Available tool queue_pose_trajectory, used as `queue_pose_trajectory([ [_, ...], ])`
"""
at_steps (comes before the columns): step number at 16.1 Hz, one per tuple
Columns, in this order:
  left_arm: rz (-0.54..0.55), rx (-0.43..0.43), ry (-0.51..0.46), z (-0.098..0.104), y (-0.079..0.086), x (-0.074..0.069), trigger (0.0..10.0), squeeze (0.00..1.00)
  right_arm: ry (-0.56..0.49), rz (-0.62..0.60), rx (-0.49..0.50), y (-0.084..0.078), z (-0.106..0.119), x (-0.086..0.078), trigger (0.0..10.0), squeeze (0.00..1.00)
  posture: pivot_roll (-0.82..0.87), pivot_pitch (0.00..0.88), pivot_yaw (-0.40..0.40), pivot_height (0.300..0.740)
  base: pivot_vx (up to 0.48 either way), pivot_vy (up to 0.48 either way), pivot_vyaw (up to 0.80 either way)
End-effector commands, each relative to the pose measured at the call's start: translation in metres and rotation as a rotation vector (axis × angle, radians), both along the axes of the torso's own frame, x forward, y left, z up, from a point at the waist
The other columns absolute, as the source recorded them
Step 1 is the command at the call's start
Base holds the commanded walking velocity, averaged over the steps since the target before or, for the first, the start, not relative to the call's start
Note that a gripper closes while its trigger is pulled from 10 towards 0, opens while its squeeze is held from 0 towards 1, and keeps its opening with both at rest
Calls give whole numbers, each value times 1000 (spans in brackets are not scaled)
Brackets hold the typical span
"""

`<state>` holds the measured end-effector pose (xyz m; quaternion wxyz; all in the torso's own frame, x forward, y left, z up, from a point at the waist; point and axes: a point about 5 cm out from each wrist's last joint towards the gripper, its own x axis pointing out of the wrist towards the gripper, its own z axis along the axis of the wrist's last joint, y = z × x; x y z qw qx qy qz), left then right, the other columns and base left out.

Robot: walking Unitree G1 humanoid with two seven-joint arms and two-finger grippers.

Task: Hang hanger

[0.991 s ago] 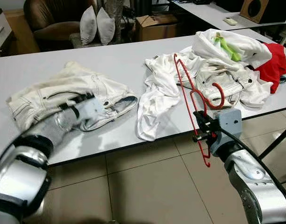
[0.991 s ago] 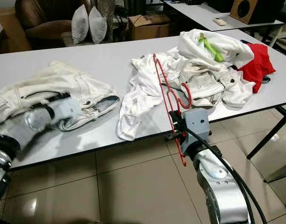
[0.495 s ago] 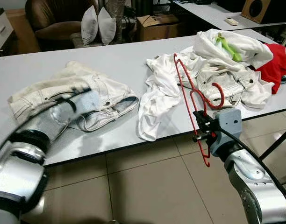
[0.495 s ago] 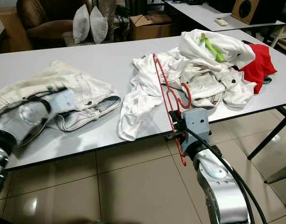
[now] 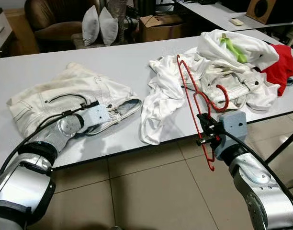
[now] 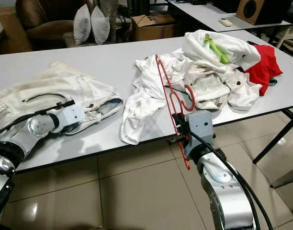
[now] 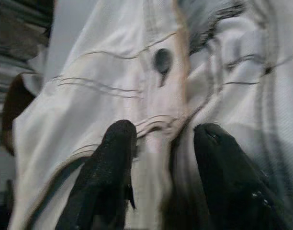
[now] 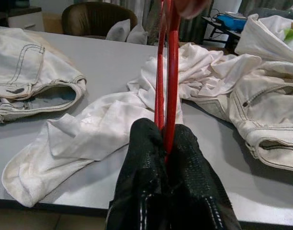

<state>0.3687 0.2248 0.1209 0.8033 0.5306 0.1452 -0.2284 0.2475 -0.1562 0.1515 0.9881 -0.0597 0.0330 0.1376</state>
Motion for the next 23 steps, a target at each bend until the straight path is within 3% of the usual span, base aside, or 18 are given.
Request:
queue_pose_trajectory([
  [1, 17, 40, -36, 10, 2, 5, 10000, 0, -7, 6, -4, 1, 2, 2, 10000, 0, -196, 0, 23, 740, 0, 0, 0],
  [7, 6, 128, 27, -3, -5, 4, 10000, 0, -4, 4, -2, 1, 1, 2, 10000, 0, -198, 0, 27, 740, 0, 0, 0],
  [12, 95, 138, -132, 7, -10, 14, 10000, 0, -4, 3, -1, 1, 1, 2, 10000, 0, -198, 0, 26, 740, 0, 0, 0],
  [15, 195, 71, -316, 29, -13, 24, 10000, 0, -6, 1, 0, 1, 2, 2, 10000, 0, -204, 0, 29, 740, 0, 0, 0],
  [16, 186, 68, -305, 28, -15, 24, 10000, 0, -6, 1, 0, 1, 2, 2, 10000, 0, -203, 0, 28, 740, 0, 0, 0],
  [19, 143, 125, -119, -1, -22, 14, 10000, 0, -5, 5, -2, 2, 2, 2, 10000, 0, -212, 0, 33, 740, 0, 0, 0],
  [23, 85, 139, -10, -17, -33, 8, 10000, 0, -4, 1, -4, 1, 2, 1, 10000, 0, -217, 0, 36, 740, 0, 0, 0],
])
